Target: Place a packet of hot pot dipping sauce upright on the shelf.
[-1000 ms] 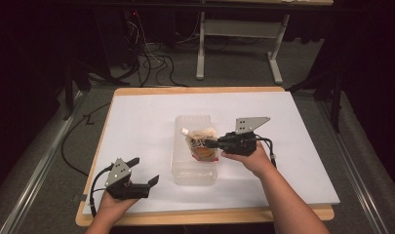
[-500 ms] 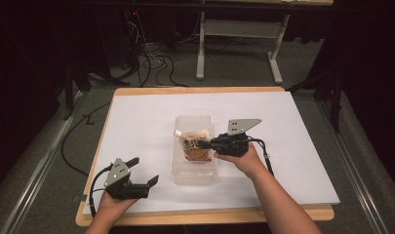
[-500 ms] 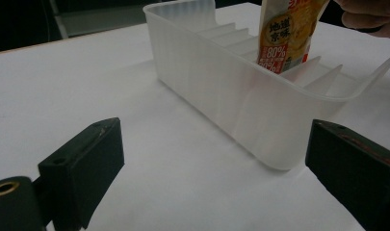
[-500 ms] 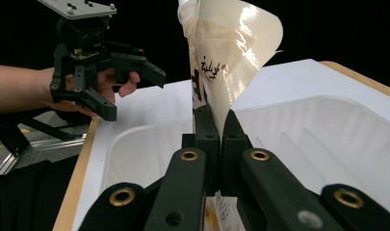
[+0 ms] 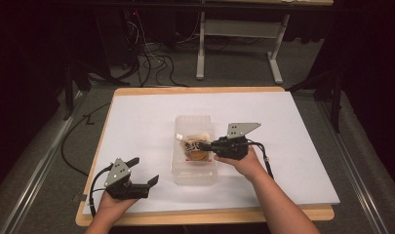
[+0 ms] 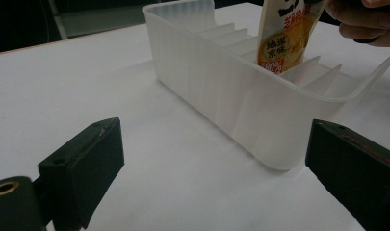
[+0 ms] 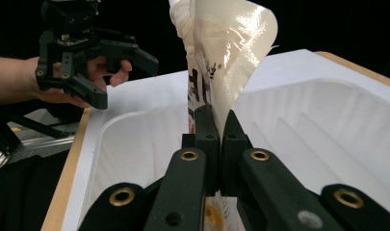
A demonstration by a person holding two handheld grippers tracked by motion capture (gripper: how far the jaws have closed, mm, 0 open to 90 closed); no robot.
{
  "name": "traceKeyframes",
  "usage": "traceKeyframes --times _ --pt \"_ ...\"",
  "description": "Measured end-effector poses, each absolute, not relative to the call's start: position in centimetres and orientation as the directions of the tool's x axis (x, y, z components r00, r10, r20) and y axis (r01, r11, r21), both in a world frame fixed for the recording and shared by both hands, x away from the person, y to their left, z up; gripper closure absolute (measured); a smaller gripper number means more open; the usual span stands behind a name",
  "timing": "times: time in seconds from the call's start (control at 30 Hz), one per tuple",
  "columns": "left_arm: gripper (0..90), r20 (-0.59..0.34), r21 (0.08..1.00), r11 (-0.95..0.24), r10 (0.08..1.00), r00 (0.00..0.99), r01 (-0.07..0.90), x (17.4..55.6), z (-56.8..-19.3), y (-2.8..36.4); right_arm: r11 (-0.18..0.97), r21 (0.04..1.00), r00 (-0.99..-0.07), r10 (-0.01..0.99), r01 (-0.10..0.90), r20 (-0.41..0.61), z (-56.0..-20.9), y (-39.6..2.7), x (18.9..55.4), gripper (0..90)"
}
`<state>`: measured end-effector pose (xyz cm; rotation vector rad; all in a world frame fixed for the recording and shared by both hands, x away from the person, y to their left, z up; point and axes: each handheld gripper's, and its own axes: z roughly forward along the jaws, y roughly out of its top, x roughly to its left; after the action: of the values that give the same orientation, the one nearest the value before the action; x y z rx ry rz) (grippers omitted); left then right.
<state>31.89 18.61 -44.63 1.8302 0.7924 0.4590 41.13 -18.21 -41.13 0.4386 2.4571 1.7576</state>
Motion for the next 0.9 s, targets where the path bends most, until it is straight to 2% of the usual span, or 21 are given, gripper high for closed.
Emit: traceKeyframes --times 0.9 --pt "6.9 -0.05 0.921 -0.244 0.7 0.713 0.304 31.9 -44.6 18.6 0.302 0.929 -0.939 0.327 0.214 0.11 -42.7 -18.8 40.9 90.0"
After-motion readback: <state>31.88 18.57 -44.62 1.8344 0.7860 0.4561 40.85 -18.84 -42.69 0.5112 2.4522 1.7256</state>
